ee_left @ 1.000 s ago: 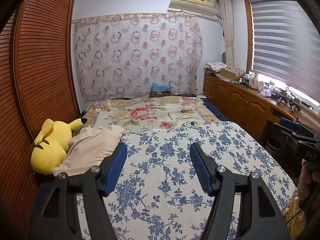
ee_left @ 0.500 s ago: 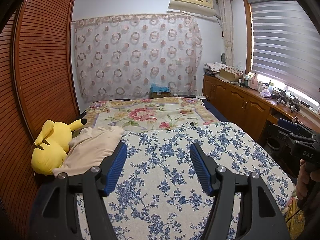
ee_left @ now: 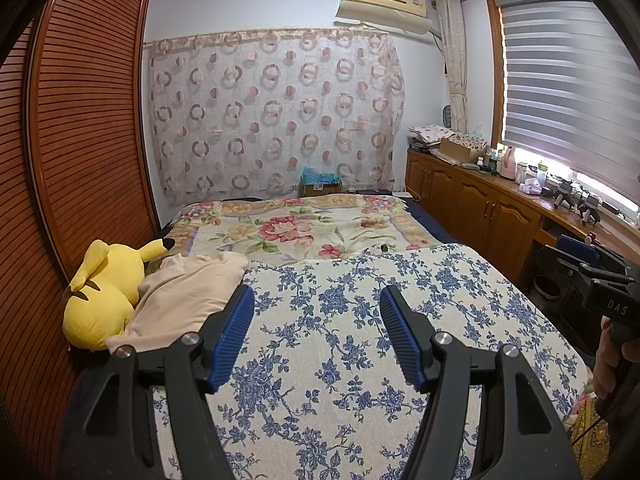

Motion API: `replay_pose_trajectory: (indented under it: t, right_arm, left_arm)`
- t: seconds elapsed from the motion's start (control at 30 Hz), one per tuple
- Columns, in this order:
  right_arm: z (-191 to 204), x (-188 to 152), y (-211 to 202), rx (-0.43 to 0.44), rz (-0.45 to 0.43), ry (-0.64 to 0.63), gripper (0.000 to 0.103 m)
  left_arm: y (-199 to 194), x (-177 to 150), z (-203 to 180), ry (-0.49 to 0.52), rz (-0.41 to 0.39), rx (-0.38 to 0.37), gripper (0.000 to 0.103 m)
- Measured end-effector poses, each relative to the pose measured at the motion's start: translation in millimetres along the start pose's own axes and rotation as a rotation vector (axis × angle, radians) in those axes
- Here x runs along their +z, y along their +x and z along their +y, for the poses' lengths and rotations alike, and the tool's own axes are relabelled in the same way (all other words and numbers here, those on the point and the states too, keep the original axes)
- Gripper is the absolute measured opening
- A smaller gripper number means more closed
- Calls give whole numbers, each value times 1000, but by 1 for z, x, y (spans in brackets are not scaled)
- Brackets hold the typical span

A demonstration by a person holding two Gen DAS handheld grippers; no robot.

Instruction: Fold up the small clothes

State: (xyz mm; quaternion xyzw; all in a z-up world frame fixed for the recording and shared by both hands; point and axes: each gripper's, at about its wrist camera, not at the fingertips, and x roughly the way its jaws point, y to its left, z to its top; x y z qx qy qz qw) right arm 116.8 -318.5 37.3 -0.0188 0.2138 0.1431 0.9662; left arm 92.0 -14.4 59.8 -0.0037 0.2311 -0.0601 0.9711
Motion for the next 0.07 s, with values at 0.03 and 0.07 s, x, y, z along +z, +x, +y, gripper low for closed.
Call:
replay_pose_trajectory:
  t: [0.03, 0.07]
  right_arm:
    - [0, 0, 0, 0, 0, 0, 76]
    - [0, -1, 0, 0, 0, 0, 76]
  left_arm:
    - [-1, 1, -1, 0, 0, 0, 65]
    - [-1, 1, -1, 0, 0, 0, 65]
